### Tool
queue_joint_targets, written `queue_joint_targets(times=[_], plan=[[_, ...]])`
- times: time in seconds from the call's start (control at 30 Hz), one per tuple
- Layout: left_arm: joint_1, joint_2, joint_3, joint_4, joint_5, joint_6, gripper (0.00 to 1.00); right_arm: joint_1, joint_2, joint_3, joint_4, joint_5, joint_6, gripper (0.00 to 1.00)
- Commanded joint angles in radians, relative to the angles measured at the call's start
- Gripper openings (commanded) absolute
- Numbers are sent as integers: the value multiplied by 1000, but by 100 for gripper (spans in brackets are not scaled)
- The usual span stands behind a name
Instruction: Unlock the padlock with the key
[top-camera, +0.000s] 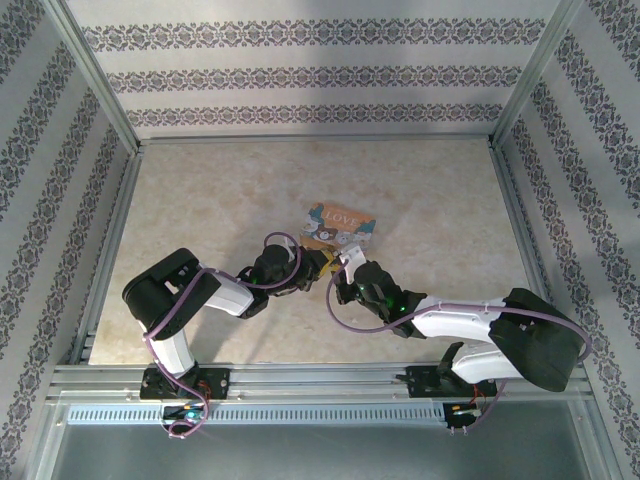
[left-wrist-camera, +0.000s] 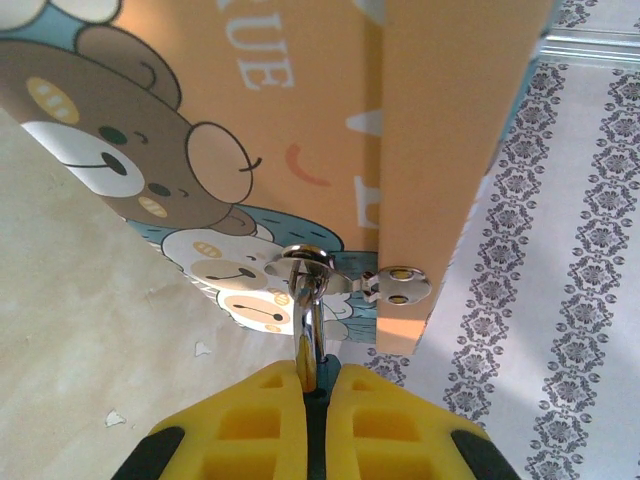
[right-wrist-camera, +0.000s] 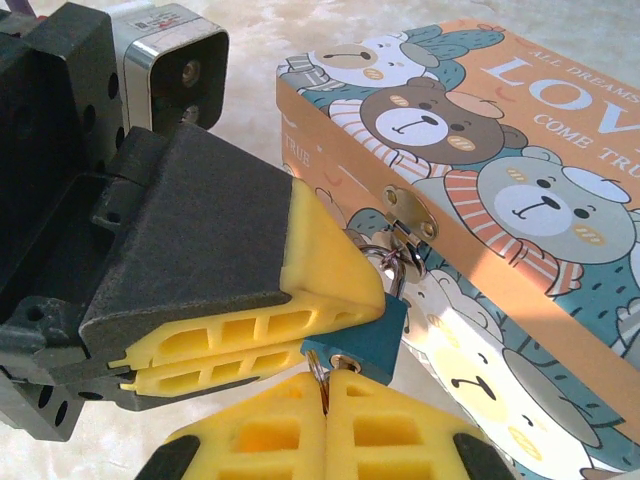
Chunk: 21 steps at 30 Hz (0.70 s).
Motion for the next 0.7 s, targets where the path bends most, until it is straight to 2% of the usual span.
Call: queue_joint_targets(times=[0.0,0.13,0.2,0.3,0.43,0.57,0.67], plan=[[-18,-27,0,-1,20,29,0,-14,-9,1,88,-11,42,1],[-18,-24,-1,-3,17,32,0,-18,-52,-7,56,-14,34,15],[-18,-16,-5,2,16,29,0,-19,-89,-14,33,-12,34,25],[-18,-2,-9,15,14,24,0,-22,-183,-19,-54,-13,49,46],[-18,12,-7,16,15,24,0,-53,-348,-16,-214,-8,81,65],[-18,32,-3,14,18,27,0,-144,-476,-7,-338,-64,137,73],[-18,52,1,12,20,29,0,-212,-508,0,-380,-125,180,76]])
